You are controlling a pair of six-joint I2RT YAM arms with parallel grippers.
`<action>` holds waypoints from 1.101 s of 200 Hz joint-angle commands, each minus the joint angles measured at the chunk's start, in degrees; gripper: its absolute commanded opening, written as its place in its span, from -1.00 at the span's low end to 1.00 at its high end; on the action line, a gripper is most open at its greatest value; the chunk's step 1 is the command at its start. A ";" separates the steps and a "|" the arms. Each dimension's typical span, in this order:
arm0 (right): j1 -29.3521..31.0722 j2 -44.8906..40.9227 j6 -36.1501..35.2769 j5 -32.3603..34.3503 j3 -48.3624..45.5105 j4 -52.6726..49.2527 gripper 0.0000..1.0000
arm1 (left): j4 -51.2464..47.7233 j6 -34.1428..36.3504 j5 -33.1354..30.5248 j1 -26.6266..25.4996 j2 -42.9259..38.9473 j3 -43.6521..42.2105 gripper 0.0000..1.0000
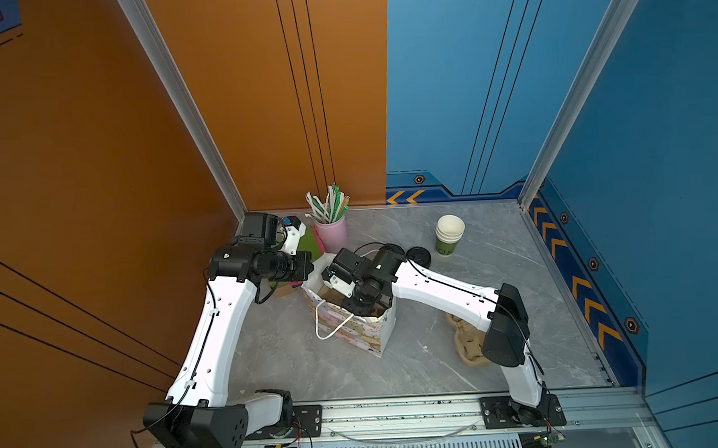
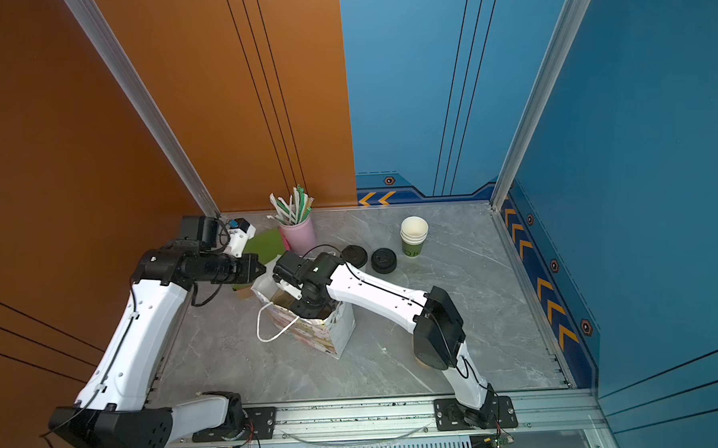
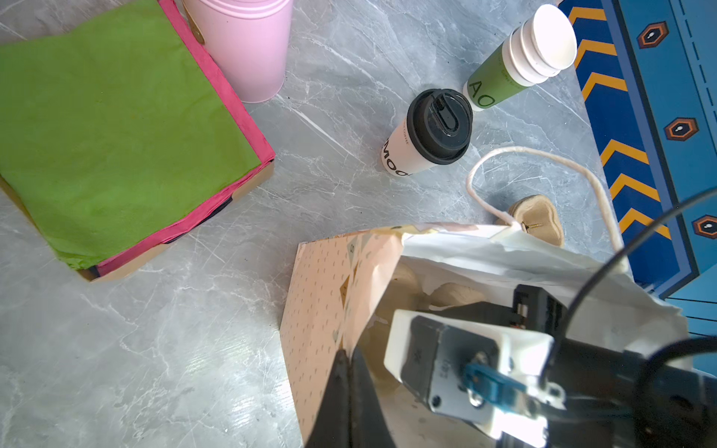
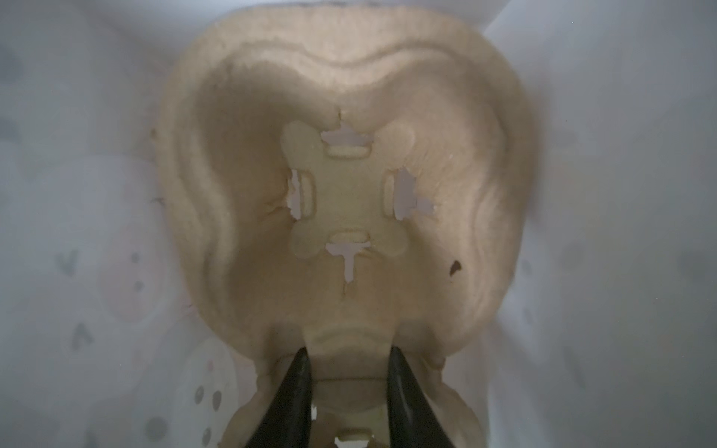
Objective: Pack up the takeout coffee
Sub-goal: 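Push the pulp carrier down to the bag bottom and open the right gripper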
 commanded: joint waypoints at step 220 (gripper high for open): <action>0.59 17.31 -0.01 -2.93 3.36 -3.96 -0.46 | 1.66 0.87 2.21 2.11 -1.59 -1.38 -1.00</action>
